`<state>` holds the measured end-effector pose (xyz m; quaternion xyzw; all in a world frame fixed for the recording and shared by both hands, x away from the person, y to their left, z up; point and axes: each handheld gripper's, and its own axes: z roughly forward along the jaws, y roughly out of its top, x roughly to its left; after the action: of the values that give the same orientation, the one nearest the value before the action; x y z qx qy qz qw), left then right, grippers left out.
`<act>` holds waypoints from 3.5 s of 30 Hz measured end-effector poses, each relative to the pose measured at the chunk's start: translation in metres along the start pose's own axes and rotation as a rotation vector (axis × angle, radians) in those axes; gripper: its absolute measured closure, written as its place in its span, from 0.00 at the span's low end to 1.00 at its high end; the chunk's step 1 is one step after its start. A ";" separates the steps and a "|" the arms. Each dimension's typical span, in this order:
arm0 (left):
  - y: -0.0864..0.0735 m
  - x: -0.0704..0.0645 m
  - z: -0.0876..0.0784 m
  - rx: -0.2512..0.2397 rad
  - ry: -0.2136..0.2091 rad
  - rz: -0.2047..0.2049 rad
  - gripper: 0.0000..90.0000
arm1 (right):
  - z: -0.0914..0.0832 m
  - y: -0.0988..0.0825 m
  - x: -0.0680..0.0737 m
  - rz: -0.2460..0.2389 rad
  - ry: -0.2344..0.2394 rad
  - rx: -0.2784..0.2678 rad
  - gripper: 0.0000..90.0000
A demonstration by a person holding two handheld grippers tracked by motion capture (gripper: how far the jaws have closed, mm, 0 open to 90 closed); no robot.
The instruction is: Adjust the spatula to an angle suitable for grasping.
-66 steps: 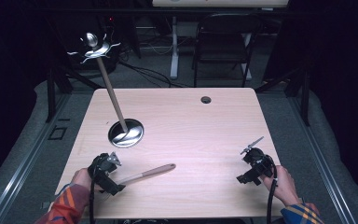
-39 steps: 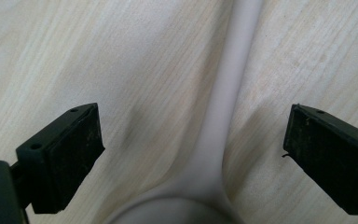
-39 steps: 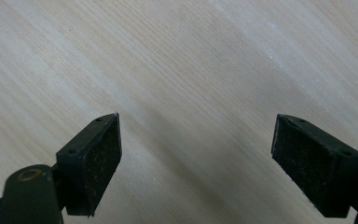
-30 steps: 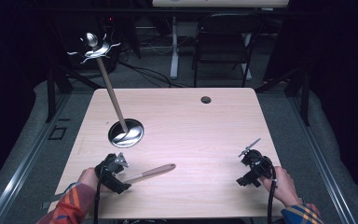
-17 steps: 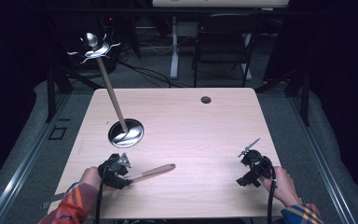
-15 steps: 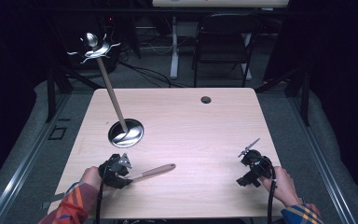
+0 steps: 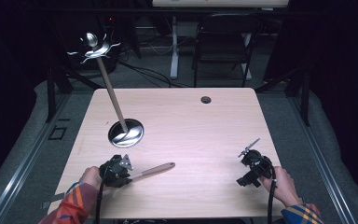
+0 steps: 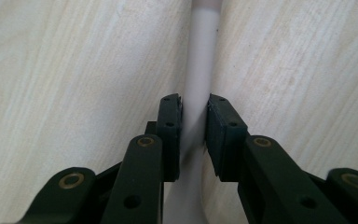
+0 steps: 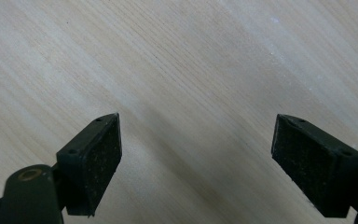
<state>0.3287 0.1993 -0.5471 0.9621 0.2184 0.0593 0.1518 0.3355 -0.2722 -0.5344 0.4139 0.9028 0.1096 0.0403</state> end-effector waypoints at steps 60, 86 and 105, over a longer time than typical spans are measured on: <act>-0.026 0.033 -0.008 0.015 0.062 -0.283 0.86 | 0.002 0.001 0.001 -0.016 0.009 0.028 0.18; -0.025 0.040 -0.006 0.002 0.058 -0.341 0.74 | 0.003 0.001 0.002 -0.009 0.014 0.024 0.18; -0.010 0.045 0.000 -0.038 0.051 -0.338 0.74 | 0.003 0.002 0.002 -0.034 0.016 0.048 0.18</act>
<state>0.3645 0.2277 -0.5481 0.9068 0.3798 0.0612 0.1723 0.3365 -0.2687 -0.5372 0.3984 0.9124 0.0904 0.0251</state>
